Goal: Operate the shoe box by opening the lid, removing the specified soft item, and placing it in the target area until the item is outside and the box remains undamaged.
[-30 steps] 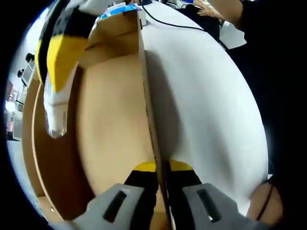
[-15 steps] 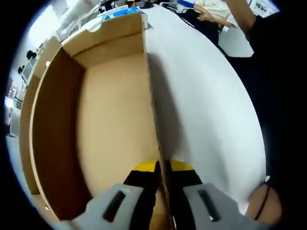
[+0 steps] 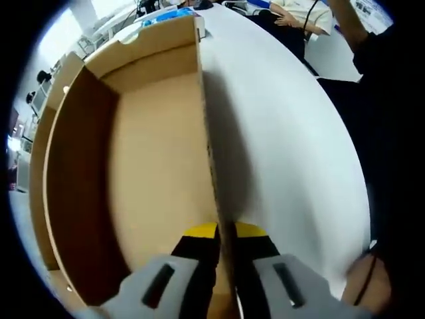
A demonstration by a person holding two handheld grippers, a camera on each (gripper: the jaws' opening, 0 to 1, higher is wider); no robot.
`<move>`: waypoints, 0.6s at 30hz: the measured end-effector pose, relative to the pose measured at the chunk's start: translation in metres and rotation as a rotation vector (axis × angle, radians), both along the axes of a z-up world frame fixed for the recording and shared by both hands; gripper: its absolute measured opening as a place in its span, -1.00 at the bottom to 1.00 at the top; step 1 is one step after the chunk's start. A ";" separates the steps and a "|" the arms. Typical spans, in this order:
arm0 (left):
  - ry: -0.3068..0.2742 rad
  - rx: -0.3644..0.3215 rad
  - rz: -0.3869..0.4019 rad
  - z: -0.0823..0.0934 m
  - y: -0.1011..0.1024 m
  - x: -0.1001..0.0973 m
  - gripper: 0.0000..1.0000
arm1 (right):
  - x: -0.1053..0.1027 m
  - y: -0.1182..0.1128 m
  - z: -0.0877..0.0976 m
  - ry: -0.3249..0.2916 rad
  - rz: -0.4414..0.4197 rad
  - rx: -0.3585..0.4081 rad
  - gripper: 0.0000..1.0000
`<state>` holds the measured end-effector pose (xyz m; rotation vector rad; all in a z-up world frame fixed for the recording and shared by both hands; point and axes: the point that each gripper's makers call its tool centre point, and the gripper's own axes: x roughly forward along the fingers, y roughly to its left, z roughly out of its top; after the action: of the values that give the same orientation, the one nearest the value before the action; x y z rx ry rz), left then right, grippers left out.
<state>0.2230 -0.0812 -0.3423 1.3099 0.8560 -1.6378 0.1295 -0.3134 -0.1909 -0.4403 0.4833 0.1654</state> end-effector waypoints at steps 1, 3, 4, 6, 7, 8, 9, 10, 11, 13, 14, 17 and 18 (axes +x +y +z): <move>-0.007 0.004 -0.003 0.000 0.000 0.000 -0.88 | -0.006 -0.005 0.001 0.000 -0.014 0.006 -0.61; -0.012 0.008 -0.005 -0.001 0.000 0.000 -0.88 | -0.016 -0.014 0.004 -0.014 -0.046 0.008 -1.00; -0.012 0.009 -0.006 -0.001 0.000 -0.001 -0.88 | -0.022 -0.021 0.008 -0.041 -0.046 -0.033 -1.00; -0.011 0.011 0.001 -0.001 0.000 -0.001 -0.88 | -0.033 -0.023 0.004 -0.025 -0.086 0.060 -1.00; -0.011 0.011 0.001 -0.001 -0.001 -0.001 -0.88 | -0.036 -0.025 -0.003 -0.003 -0.088 0.059 -1.00; -0.011 0.011 -0.001 -0.001 -0.001 -0.001 -0.88 | -0.035 -0.032 -0.010 -0.013 -0.095 0.028 -1.00; -0.008 0.009 0.007 -0.001 -0.001 -0.001 -0.88 | -0.036 -0.037 -0.018 0.001 -0.102 0.024 -1.00; -0.005 0.007 0.013 -0.001 -0.001 -0.001 -0.88 | -0.043 -0.048 -0.028 0.041 -0.149 0.033 -1.00; -0.002 0.002 0.005 -0.001 0.000 -0.002 -0.88 | -0.044 -0.055 -0.029 0.039 -0.179 0.036 -1.00; 0.005 0.002 0.020 -0.001 0.000 -0.002 -0.88 | -0.047 -0.057 -0.026 0.030 -0.173 0.037 -1.00; -0.005 0.010 0.009 -0.002 0.000 -0.003 -0.88 | -0.049 -0.058 -0.024 0.019 -0.179 0.041 -1.00; -0.025 0.019 -0.017 -0.002 0.000 -0.004 -0.89 | -0.055 -0.066 -0.022 0.008 -0.201 0.054 -1.00; -0.028 0.021 -0.014 -0.002 0.000 -0.004 -0.89 | -0.055 -0.067 -0.022 0.006 -0.207 0.050 -1.00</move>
<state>0.2192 -0.0811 -0.3439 1.3526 0.8517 -1.6214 0.0740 -0.3802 -0.2128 -0.3388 0.5267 -0.0206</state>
